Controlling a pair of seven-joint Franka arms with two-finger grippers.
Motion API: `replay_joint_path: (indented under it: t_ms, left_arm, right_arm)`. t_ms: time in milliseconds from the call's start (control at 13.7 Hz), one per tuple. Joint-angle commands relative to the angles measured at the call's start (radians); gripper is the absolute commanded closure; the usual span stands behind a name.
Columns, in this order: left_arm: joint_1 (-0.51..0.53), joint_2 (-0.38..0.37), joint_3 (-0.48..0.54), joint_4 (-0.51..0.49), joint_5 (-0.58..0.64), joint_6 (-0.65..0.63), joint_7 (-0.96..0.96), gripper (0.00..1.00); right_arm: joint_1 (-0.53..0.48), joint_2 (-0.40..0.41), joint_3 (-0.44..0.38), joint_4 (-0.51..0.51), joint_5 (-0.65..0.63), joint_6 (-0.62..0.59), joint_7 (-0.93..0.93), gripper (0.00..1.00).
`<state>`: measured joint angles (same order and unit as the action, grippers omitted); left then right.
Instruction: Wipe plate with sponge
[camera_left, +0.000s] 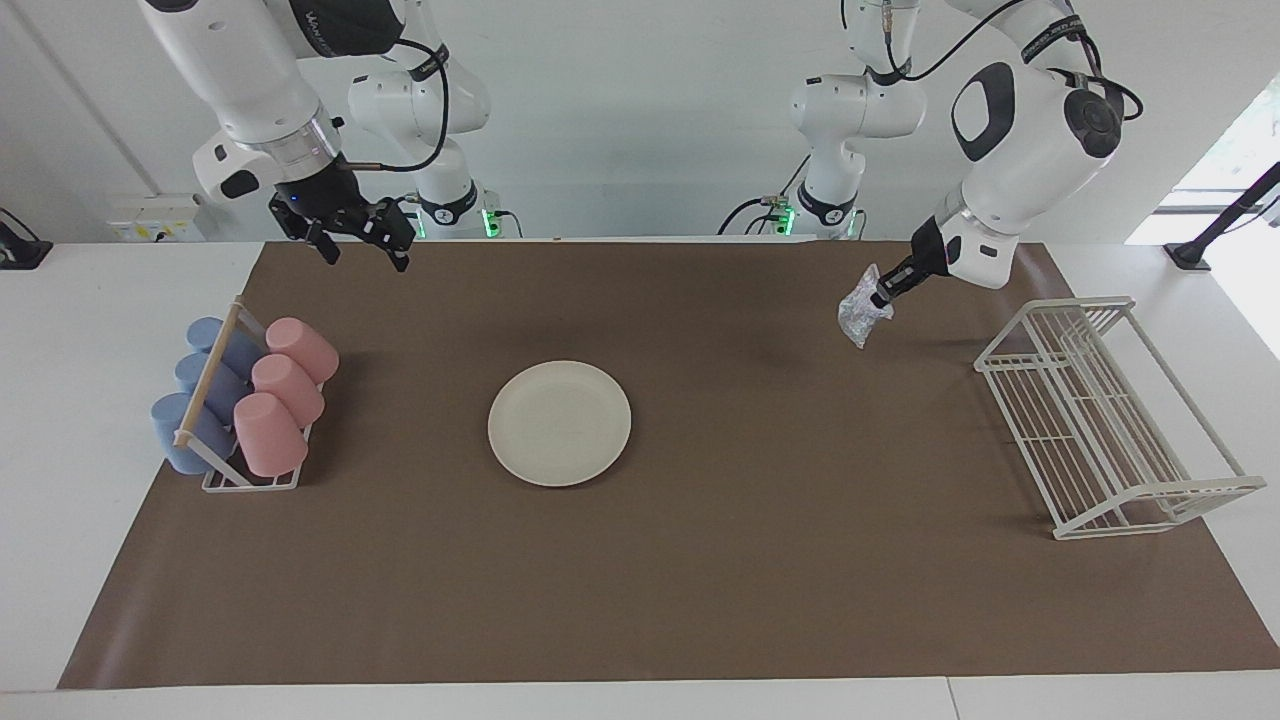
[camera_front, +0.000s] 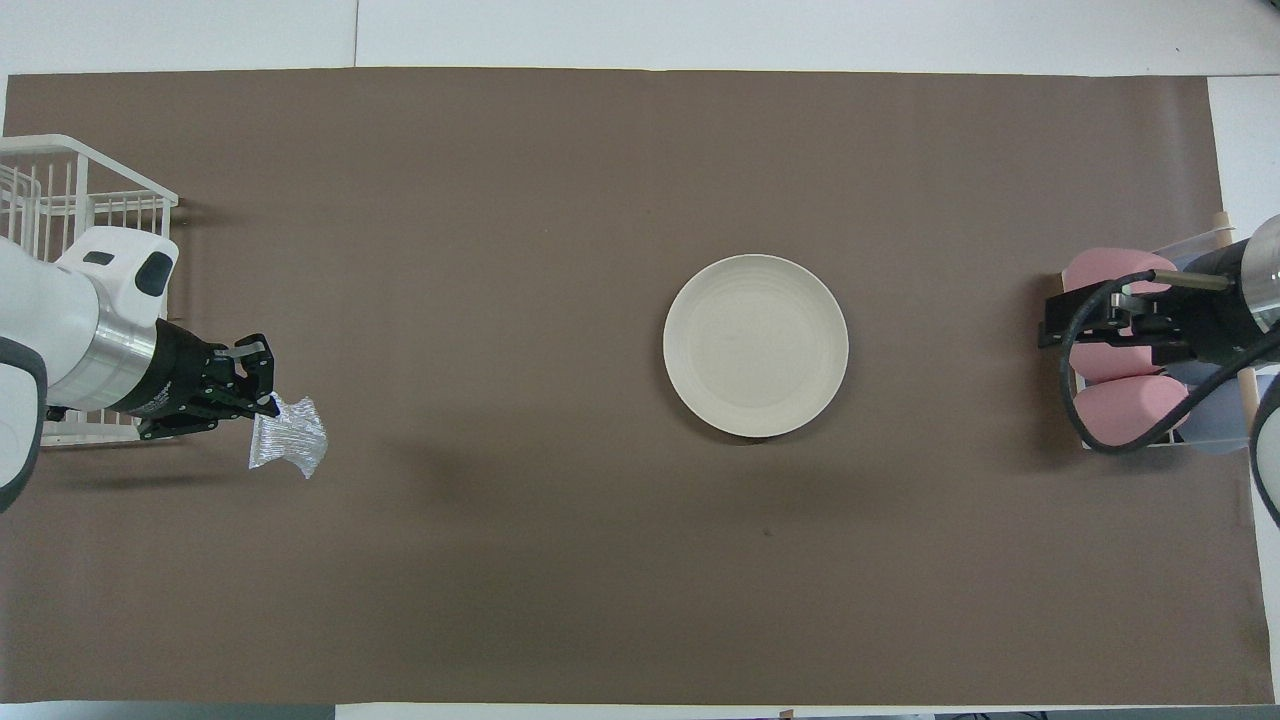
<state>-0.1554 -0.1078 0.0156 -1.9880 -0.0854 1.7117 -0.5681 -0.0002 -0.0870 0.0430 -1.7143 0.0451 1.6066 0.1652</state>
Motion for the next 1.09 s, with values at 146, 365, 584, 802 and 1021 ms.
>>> replay_joint_path:
  t_ms: [146, 365, 584, 802, 1021]
  left_arm:
    - [-0.072, 0.069, -0.009, 0.093, 0.450, -0.124, -0.026, 1.00]
    - [-0.124, 0.187, -0.011, 0.228, 0.729, -0.214, -0.027, 1.00]
    - [-0.150, 0.209, -0.011, 0.233, 0.964, -0.215, -0.027, 1.00]
    - [-0.145, 0.281, -0.011, 0.230, 1.145, -0.157, -0.027, 1.00]
    - [-0.101, 0.371, -0.006, 0.235, 1.216, -0.101, -0.131, 1.00]
  right_arm:
    - [-0.015, 0.050, 0.012, 0.030, -0.063, 0.102, -0.215, 0.00]
    - [0.041, 0.047, -0.066, 0.024, -0.087, 0.092, -0.259, 0.00]
    - [0.094, 0.047, -0.123, 0.027, -0.068, 0.053, -0.227, 0.00]
    - [0.092, 0.050, -0.129, 0.036, -0.048, -0.005, -0.182, 0.00]
    - [0.074, 0.047, -0.135, 0.036, -0.051, -0.057, -0.222, 0.00]
